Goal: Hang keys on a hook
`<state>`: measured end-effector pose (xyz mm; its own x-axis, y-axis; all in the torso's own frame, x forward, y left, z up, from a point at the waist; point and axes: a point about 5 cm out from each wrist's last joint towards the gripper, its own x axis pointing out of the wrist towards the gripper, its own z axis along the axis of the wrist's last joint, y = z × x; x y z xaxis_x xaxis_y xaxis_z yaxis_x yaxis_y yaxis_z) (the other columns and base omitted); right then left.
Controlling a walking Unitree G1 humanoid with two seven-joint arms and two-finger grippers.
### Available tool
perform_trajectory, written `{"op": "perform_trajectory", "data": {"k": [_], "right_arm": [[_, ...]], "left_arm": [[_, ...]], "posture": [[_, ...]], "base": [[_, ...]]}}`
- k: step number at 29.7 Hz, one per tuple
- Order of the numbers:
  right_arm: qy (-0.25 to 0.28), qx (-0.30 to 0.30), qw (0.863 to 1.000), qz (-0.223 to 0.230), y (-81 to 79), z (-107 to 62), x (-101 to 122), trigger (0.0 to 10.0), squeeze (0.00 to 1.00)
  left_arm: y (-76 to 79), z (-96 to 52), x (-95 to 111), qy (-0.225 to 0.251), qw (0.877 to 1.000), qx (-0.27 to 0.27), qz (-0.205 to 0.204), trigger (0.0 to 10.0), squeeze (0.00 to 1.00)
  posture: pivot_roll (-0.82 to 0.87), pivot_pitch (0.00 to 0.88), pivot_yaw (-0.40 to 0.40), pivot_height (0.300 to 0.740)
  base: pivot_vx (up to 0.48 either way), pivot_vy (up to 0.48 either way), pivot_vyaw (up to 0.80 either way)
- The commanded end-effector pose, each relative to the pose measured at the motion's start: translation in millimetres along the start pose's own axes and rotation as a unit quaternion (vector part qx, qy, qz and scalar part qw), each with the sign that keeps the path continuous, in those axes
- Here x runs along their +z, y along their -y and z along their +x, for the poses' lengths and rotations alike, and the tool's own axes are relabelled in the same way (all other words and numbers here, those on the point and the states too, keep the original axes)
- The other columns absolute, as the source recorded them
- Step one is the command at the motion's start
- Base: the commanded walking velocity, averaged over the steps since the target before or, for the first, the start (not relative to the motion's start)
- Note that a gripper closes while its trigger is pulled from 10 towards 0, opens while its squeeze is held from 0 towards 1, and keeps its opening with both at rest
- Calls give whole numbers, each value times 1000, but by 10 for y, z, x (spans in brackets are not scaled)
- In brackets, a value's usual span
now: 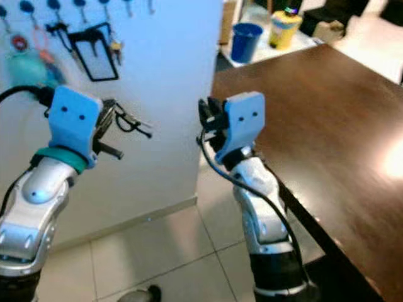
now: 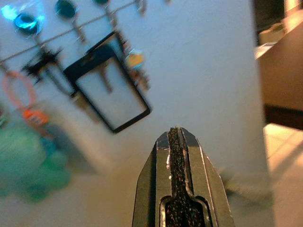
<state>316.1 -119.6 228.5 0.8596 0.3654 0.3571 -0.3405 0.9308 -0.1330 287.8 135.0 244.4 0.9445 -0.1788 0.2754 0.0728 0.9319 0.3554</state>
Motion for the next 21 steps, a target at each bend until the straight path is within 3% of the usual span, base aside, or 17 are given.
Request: {"op": "perform_trajectory", "data": {"k": [1,19,21], "right_arm": [[-5,-6,1000,-2,15,-8,-31,10000,0],[-1,4,1000,4,-21,-17,-26,10000,0],[3,23,1000,2,-59,-42,-26,10000,0]], "left_arm": [[19,8,-13,-2,1000,-2,5,10000,0],[17,27,59,14,1000,-4,-2,10000,0],[1,2,129,40,999,-6,-14,10000,0]], "posture": [[94,6,72,740],[96,21,76,740],[96,21,76,740]], "base": [[304,0,600],[383,0,56],[0,0,0]]}}
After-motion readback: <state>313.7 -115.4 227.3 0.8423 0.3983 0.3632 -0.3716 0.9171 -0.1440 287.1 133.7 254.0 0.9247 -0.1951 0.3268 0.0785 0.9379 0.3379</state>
